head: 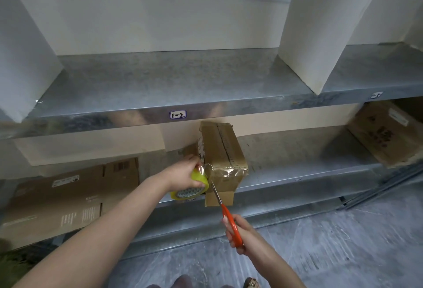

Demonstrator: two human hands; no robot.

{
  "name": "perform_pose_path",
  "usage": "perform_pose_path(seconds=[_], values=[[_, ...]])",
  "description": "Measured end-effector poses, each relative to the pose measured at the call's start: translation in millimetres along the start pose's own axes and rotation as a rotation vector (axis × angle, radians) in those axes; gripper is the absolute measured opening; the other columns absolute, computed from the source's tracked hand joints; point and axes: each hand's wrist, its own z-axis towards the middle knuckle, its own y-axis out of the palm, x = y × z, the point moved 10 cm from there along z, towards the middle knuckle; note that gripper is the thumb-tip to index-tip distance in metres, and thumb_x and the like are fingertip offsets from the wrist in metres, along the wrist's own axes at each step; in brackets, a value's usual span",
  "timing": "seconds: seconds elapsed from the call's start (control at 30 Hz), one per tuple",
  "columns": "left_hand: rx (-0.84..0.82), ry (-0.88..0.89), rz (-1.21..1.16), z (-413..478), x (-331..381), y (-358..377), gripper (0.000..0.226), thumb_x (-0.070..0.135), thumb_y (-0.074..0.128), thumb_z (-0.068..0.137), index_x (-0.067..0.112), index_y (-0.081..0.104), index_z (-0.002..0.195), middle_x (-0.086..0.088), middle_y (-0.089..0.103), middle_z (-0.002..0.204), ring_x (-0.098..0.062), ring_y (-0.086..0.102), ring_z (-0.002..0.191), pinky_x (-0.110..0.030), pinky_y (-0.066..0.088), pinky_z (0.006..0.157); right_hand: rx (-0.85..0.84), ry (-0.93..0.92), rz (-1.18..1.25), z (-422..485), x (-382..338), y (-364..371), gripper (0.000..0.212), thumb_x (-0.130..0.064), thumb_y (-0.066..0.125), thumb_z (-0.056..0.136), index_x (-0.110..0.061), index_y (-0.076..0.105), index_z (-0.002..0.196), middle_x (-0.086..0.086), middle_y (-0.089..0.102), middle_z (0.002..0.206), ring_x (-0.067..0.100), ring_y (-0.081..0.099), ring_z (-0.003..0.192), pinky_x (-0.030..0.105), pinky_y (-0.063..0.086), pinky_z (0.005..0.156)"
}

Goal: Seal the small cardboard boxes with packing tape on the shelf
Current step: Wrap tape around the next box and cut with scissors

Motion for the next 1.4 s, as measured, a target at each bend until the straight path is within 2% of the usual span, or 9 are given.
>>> perform_pose_path(seconds=[0.1, 0.33, 0.57, 0.7, 0.87, 1.07, 1.2, 1.3, 1.4], values=[[-0.013, 0.0, 0.004, 1, 2, 2, 0.053, 0.043, 0.075, 0.079, 0.018, 0.048, 0.115, -0.001, 0.049, 0.115, -0.016, 0.048, 0.095, -0.025, 0.037, 0.074, 0.007, -0.01, 0.014, 1, -9, 2, 0.062, -0.093, 0.063, 0.037, -0.053, 0.062, 0.084, -0.006, 0.06, 0.066, 0.008, 0.054, 0.055, 0.018, 0.032, 0.042], [-0.007, 0.002, -0.017, 1, 0, 4, 0.045, 0.042, 0.076, 0.077, 0.022, 0.047, 0.105, 0.003, 0.048, 0.105, -0.015, 0.048, 0.089, -0.027, 0.038, 0.069, -0.003, -0.058, 0.075, -2, -30, 8, 0.061, -0.088, 0.065, 0.048, -0.044, 0.065, 0.089, -0.006, 0.057, 0.066, 0.008, 0.05, 0.057, 0.019, 0.031, 0.047], [-0.012, 0.006, -0.023, 2, -3, 8, 0.045, 0.045, 0.077, 0.075, 0.026, 0.044, 0.1, 0.004, 0.047, 0.106, -0.015, 0.048, 0.089, -0.028, 0.041, 0.073, -0.001, 0.001, 0.139, -4, -29, 8, 0.032, -0.055, 0.063, 0.086, -0.024, 0.066, 0.093, 0.0, 0.061, 0.064, 0.01, 0.055, 0.051, 0.018, 0.033, 0.043], [-0.023, 0.0, -0.024, 2, -5, 10, 0.045, 0.048, 0.075, 0.076, 0.028, 0.044, 0.101, 0.005, 0.049, 0.103, -0.013, 0.049, 0.088, -0.024, 0.037, 0.065, 0.036, -0.022, 0.194, -8, -31, 5, 0.025, -0.042, 0.063, 0.091, -0.018, 0.069, 0.093, 0.0, 0.061, 0.065, 0.011, 0.057, 0.059, 0.023, 0.041, 0.054], [-0.036, -0.01, -0.027, 3, -7, 11, 0.046, 0.049, 0.074, 0.076, 0.031, 0.042, 0.104, 0.007, 0.047, 0.105, -0.011, 0.048, 0.089, -0.019, 0.035, 0.062, 0.045, -0.06, 0.216, -15, -37, 1, 0.019, -0.032, 0.063, 0.093, -0.013, 0.069, 0.093, -0.002, 0.055, 0.058, 0.006, 0.05, 0.05, 0.016, 0.04, 0.047], [-0.057, -0.013, -0.024, 4, -10, 14, 0.049, 0.05, 0.073, 0.077, 0.033, 0.04, 0.109, 0.008, 0.046, 0.106, -0.011, 0.047, 0.091, -0.02, 0.034, 0.063, 0.086, -0.094, 0.136, -16, -44, -5, 0.024, -0.036, 0.066, 0.09, -0.012, 0.068, 0.093, -0.005, 0.053, 0.054, 0.003, 0.049, 0.045, 0.016, 0.04, 0.046], [-0.06, -0.011, -0.035, 5, -13, 13, 0.053, 0.049, 0.074, 0.077, 0.029, 0.042, 0.115, 0.009, 0.045, 0.106, -0.011, 0.047, 0.09, -0.021, 0.034, 0.066, 0.187, -0.091, -0.109, -12, -46, -12, 0.043, -0.062, 0.068, 0.078, -0.021, 0.066, 0.093, -0.012, 0.058, 0.056, 0.002, 0.056, 0.056, 0.019, 0.046, 0.057], [-0.057, 0.004, -0.041, 5, -13, 12, 0.047, 0.046, 0.074, 0.078, 0.029, 0.041, 0.106, 0.006, 0.046, 0.105, -0.01, 0.045, 0.085, -0.018, 0.031, 0.061, 0.163, -0.112, -0.218, -12, -42, -10, 0.044, -0.073, 0.066, 0.072, -0.035, 0.059, 0.094, -0.017, 0.066, 0.075, -0.001, 0.062, 0.07, 0.016, 0.05, 0.064], [-0.052, -0.005, -0.04, 5, -14, 12, 0.046, 0.045, 0.074, 0.079, 0.032, 0.039, 0.106, 0.008, 0.044, 0.104, -0.011, 0.046, 0.088, -0.017, 0.031, 0.061, 0.291, -0.244, -0.471, -21, -46, -28, 0.047, -0.072, 0.061, 0.071, -0.043, 0.052, 0.107, -0.022, 0.061, 0.105, 0.0, 0.06, 0.098, 0.024, 0.053, 0.082]])
